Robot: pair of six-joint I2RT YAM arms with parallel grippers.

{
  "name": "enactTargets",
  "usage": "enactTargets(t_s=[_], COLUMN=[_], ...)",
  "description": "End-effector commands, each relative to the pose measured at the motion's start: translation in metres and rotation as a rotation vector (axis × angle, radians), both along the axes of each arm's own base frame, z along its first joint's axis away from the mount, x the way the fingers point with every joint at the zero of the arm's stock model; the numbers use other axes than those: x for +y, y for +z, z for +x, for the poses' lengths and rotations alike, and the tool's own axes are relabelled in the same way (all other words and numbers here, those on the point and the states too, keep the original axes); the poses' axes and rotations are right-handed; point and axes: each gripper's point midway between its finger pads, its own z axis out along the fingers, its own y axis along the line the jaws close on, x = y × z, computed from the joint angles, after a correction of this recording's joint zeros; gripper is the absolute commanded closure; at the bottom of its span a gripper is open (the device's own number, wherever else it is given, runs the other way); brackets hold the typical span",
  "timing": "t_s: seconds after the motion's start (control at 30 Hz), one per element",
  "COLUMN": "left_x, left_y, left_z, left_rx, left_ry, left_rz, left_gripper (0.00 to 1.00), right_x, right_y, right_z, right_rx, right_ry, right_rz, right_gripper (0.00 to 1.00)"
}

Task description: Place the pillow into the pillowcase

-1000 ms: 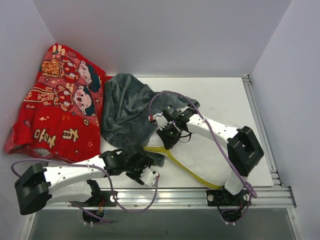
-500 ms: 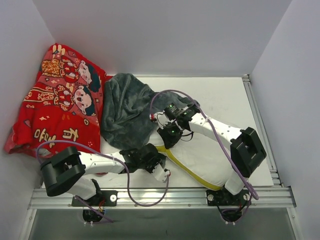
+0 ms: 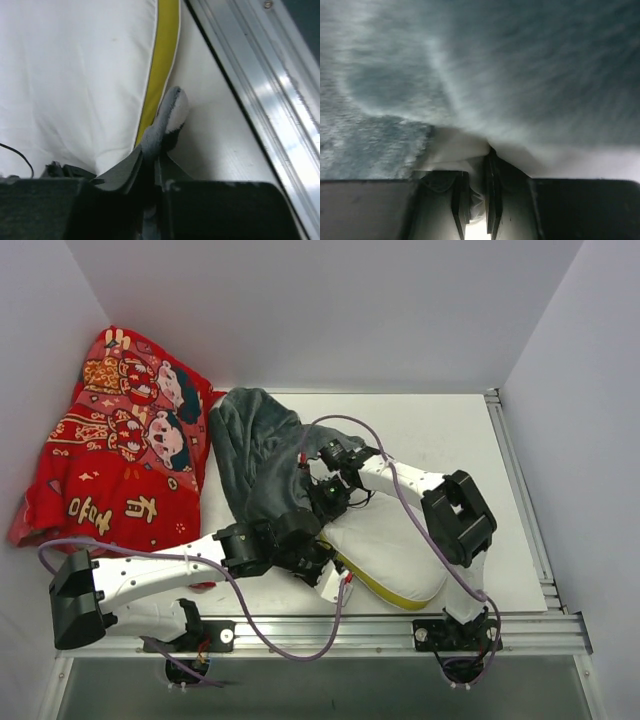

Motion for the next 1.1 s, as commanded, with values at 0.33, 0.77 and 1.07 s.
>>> enactTargets(t_s=[0.33,0.77,1.07], left_x=[0.083,0.073,0.050], left_y=[0.073,-0.006,-0.041], left_z=[0.062,0.174,0.197], left_rx=[0.394,0.328,0.310], left_ry=[0.719,1.176,1.149], left_rz=[-0.155,0.124,0.204], left_gripper=[0.43,0.42,0.91], right_x=[-0.024,-0.227,-0.260], right_y=[0.125,0.041,0.006], right_z=[-0.008,0.027,0.004], right_rx=[-0.085,0.008,0.202], right_ry=[-0.140,-0.662,-0.740], right_rz=[0.311,-0.149,-0.219], right_gripper=[0.42,0.22,0.26])
